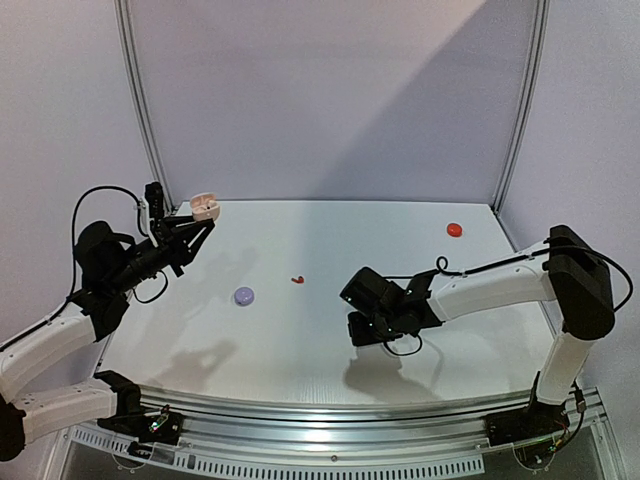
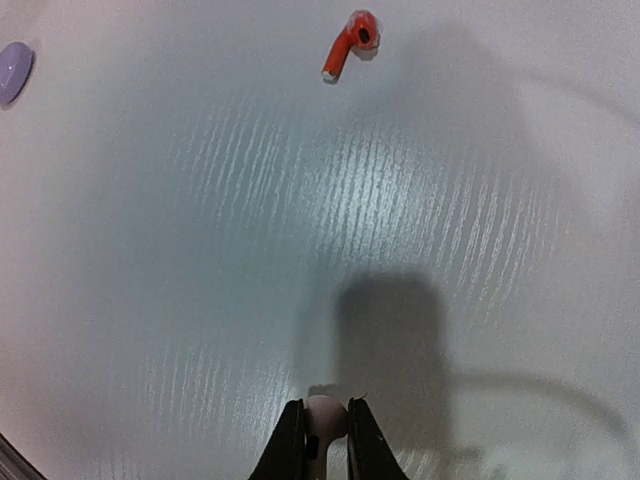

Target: Insert the wireless bluetooth earbuds into the charging case

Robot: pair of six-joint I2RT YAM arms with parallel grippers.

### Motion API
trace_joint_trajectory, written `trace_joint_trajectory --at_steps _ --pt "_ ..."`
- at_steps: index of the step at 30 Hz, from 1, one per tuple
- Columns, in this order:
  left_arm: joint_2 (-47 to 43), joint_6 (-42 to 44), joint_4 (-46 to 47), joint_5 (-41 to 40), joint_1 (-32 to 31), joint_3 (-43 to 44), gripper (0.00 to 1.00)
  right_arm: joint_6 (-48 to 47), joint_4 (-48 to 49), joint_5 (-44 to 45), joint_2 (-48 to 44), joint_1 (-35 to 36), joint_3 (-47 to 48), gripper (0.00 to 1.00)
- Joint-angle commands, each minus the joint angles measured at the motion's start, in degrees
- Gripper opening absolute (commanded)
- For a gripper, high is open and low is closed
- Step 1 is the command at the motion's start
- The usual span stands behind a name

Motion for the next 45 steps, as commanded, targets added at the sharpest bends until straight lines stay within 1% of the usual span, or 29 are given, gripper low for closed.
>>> trace_joint_trajectory --at_steps 1,5,11,13,19,23,27,28,29,30,31,32,33,35,38,39,41,43,45 --pt "-0.59 0.83 0.04 -0.03 0.17 -0.19 0.0 1.23 -2.22 -2.2 1.72 -0.27 -0.02 0.05" --pt "-0.7 1.12 -0.08 -0.03 0.13 -0.23 0.0 0.64 -4.64 -2.16 3.4 -0.22 1.34 0.08" --pt "-0.62 1.23 0.0 -0.12 0.26 -0.11 0.0 0.51 -5.5 -1.81 4.15 -0.2 1.32 0.11" --pt "-0.49 1.24 -0.04 -0.12 0.23 -0.03 0.0 0.35 -5.91 -1.75 4.13 -0.19 1.56 0.15" --pt "-0.17 1.25 0.3 0.14 0.38 -0.05 0.0 -0.56 -5.89 -1.89 3.54 -0.19 1.82 0.32" --pt "-0.06 1.24 0.25 0.28 0.46 -0.01 0.0 -1.36 -5.48 -1.8 2.91 -0.19 2.45 0.36" --pt "-0.17 1.25 0.13 0.32 0.45 -0.05 0.0 -3.3 -8.68 -0.24 2.75 -0.17 5.64 0.43" --pt "-0.13 1.23 0.2 0.39 0.38 -0.03 0.0 -3.86 -9.76 0.5 2.62 -0.14 6.51 0.46" --pt "-0.09 1.25 0.28 0.41 0.42 -0.08 0.0 -4.66 -11.03 1.3 2.53 -0.17 7.56 0.52" --pt "-0.09 1.17 0.25 0.45 0.44 -0.17 0.0 -5.34 -12.33 2.07 2.23 -0.26 8.77 0.62" --pt "-0.15 1.1 0.37 0.49 0.42 -0.19 0.0 -6.82 -13.97 2.82 2.17 -0.23 10.28 0.78" --pt "-0.17 1.12 0.24 0.5 0.46 -0.31 0.0 -8.06 -15.49 3.3 2.15 -0.27 11.83 0.92" --pt "-0.17 1.16 0.23 0.57 0.41 -0.26 0.0 -9.16 -17.04 3.23 2.39 -0.41 13.35 0.98" --pt "-0.26 1.23 0.21 0.58 0.44 -0.38 0.0 -12.03 -20.41 2.05 3.07 -1.11 16.35 0.99" --pt "-0.25 1.25 0.09 0.67 0.52 -0.3 0.0 -14.75 -26.18 -5.52 4.84 -3.63 20.64 0.99" --pt "-0.34 1.23 0.01 0.74 0.5 -0.26 0.0 -15.01 -27.98 -8.82 5.64 -4.75 21.93 0.96" --pt "-0.35 1.3 -0.14 0.73 0.53 -0.25 0.0 -15.1 -32.35 -14.2 7.8 -7.08 24.88 0.88" --pt "-0.35 1.33 -0.23 0.82 0.54 -0.23 0.0 -15.19 -37.14 -17.16 10.23 -8.44 28.65 0.8" --pt "-0.27 1.31 -0.27 0.93 0.52 -0.28 0.0 -16.46 -40.53 -17.81 12.96 -8.6 32.64 0.78"
